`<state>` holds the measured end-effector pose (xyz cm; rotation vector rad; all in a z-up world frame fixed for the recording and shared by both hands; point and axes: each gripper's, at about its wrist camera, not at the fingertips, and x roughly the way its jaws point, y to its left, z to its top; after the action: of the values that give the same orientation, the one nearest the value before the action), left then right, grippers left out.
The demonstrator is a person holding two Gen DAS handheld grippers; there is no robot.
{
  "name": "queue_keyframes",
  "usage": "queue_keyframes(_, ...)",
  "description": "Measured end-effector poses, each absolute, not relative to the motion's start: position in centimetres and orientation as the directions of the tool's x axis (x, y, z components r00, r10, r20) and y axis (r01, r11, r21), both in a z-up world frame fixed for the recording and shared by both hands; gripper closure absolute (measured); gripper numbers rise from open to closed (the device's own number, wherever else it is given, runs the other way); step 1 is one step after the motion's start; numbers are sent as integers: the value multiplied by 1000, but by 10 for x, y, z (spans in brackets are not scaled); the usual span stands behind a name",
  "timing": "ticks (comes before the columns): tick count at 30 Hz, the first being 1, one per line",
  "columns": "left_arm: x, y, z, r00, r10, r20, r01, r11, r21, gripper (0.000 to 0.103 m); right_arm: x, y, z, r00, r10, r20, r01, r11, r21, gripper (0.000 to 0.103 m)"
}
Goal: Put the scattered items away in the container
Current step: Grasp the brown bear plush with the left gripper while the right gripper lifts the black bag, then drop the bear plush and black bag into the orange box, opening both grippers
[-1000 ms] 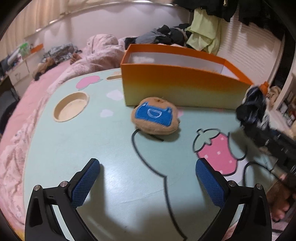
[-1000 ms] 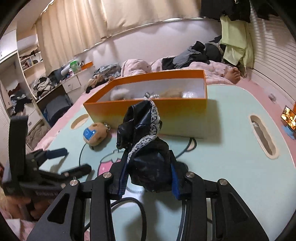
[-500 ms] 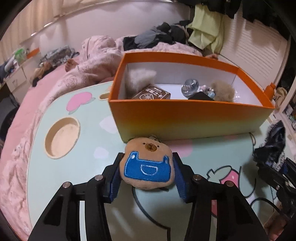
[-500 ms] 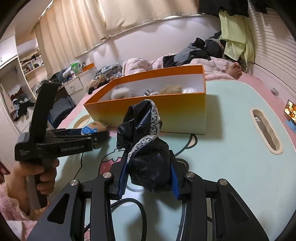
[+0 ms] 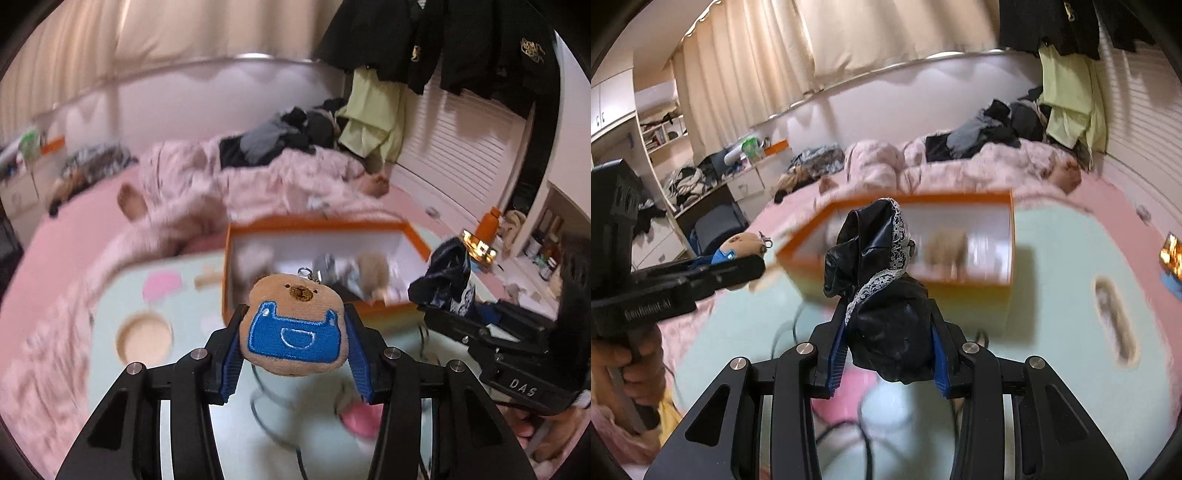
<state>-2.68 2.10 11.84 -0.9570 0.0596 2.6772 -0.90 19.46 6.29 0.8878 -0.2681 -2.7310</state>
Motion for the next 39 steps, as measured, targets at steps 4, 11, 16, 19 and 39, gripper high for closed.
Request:
queue_keyframes(4, -71, 34, 125, -738, 256, -624, -281, -958, -60, 55, -55, 195, 90, -776, -225, -589, 135, -972, 194, 64)
queue_keyframes(11, -118, 50, 89, -704, 165, -691, -215, -977, -14, 52, -110, 197, 61, -691, -197, -696, 93, -978, 184, 62)
queue_keyframes(16, -117, 47, 82, -719, 103, -688, -155, -988, 14, 13, -111, 202, 55, -715, -143, -684, 41, -986, 163, 25)
queue_keyframes(19, -102, 35, 91, -740, 148, -656, -155, -987, -48, 9, -95, 202, 70, -776, -123, -619, 41, -989, 145, 22)
queue_keyframes(39, -3, 16, 7, -602, 90, -793, -78, -996, -54, 1, -5, 175, 10, -645, -86, -759, 67, -996, 56, 22)
